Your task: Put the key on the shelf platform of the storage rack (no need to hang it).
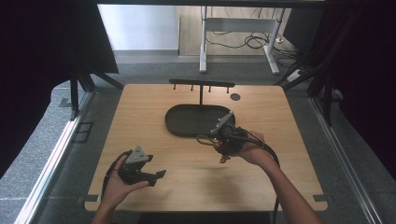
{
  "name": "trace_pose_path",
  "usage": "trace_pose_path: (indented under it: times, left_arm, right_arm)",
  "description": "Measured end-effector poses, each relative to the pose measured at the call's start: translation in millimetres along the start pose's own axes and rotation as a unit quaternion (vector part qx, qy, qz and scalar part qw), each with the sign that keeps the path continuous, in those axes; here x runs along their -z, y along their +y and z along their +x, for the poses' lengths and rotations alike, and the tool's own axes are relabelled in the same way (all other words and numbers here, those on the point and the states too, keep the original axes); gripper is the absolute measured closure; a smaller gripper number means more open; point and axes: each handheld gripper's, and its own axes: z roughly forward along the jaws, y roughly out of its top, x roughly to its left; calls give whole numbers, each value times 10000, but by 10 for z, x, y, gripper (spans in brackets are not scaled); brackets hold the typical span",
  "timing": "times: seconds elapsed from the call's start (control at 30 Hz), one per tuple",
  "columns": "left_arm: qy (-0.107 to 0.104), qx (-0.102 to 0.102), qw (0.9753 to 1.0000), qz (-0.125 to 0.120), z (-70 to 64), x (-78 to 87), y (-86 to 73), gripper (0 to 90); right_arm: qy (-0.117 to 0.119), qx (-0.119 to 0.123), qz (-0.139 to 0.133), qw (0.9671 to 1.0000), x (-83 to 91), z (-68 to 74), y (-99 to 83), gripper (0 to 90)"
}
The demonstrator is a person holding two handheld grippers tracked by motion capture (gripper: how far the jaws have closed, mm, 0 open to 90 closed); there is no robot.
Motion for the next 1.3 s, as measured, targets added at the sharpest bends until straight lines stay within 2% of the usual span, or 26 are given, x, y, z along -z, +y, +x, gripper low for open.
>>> trace_pose_path:
  times: [0.73, 1.3]
  left_arm:
    - [-11, -1, 10000, 6, 2, -6, -2, 229]
    - [-13, -21, 10000, 18, 1, -6, -1, 229]
  right_arm:
    - [-47, -68, -40, 10000, 45, -177, 213, 669]
    - [-43, -116, 20, 9999, -28, -294, 332, 669]
